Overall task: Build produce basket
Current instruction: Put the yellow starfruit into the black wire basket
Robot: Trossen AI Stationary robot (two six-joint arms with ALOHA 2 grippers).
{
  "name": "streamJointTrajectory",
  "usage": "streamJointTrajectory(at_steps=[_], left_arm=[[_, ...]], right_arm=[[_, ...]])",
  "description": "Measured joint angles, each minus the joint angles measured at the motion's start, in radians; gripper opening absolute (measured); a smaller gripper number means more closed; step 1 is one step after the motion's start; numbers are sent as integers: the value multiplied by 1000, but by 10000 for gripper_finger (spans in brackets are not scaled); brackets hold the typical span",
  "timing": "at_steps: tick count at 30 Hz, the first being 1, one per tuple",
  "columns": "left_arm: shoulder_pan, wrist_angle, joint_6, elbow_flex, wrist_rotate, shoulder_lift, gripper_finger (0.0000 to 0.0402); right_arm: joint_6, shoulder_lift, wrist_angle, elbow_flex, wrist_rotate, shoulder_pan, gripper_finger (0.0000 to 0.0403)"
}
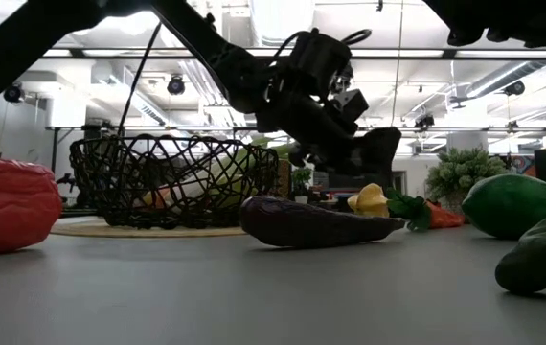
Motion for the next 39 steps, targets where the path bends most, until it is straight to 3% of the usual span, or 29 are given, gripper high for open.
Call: streamJointTrajectory(at_steps=[39], left_arm=[[17,-2,0,-34,5,1,267]], right_arm=[[-22,0,3,0,0,0,221]])
